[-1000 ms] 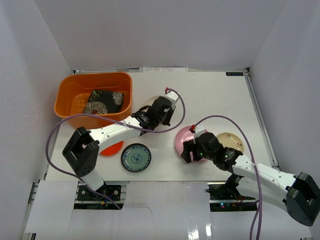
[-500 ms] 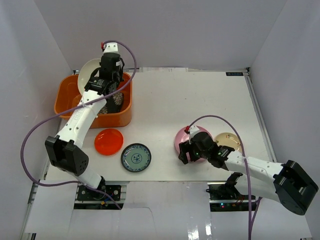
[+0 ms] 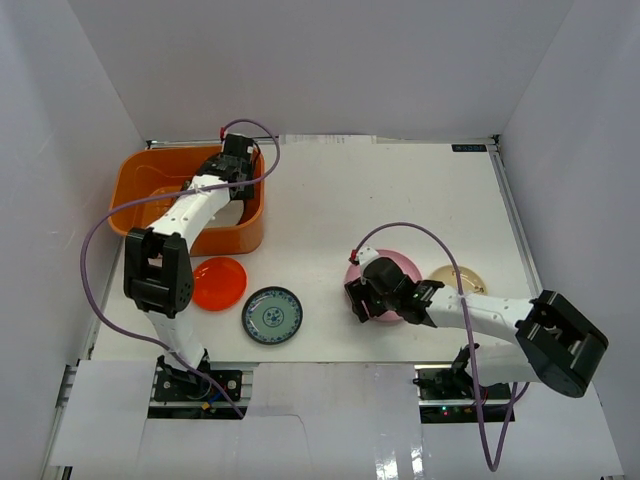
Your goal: Place the plates into the plastic bin on the countertop
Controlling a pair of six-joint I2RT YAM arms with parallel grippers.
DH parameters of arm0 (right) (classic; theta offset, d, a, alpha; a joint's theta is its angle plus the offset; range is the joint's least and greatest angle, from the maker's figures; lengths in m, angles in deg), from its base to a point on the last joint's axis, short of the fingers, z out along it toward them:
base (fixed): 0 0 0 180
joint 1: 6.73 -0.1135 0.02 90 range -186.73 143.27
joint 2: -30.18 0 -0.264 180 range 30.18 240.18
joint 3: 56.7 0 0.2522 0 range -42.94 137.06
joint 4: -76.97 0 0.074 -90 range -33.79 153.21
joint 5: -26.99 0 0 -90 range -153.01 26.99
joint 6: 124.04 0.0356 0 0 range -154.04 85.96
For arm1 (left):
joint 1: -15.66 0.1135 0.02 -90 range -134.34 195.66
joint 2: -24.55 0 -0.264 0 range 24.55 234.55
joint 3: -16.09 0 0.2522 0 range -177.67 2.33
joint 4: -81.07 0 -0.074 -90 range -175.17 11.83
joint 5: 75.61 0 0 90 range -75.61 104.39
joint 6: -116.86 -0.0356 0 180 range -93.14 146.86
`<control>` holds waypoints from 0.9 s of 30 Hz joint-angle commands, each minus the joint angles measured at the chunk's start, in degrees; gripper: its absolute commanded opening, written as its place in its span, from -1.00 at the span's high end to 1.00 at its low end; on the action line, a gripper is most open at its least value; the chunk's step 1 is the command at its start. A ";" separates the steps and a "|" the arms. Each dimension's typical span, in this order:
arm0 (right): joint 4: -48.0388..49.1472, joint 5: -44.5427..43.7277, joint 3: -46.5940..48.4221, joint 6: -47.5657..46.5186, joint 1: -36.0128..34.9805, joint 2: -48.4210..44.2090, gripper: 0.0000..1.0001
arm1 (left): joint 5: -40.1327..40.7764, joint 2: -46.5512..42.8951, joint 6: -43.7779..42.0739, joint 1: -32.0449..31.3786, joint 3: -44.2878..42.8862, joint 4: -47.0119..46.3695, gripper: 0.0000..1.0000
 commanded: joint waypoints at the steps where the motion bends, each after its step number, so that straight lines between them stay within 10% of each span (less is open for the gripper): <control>1: -0.27 -2.40 2.23 -1.45 -1.45 2.78 -0.37 | -1.78 -5.79 1.38 0.59 0.25 -2.98 -0.37; 9: 0.00 -3.64 5.04 -2.95 -2.94 5.34 0.21 | -22.06 -19.50 8.92 0.50 4.64 -5.18 -0.59; 13: -0.27 -0.22 5.31 -3.12 -3.21 3.32 -0.47 | -33.59 -27.59 13.51 -2.91 12.10 -7.99 -0.55; 18: -0.44 4.45 5.22 -0.67 -3.12 -7.21 -0.65 | -34.92 -28.67 18.43 -15.83 21.95 -12.64 -0.54; 27: -11.86 -13.91 4.26 3.37 -3.03 -33.05 0.12 | -32.64 -14.44 24.15 -29.02 25.04 -22.93 -0.45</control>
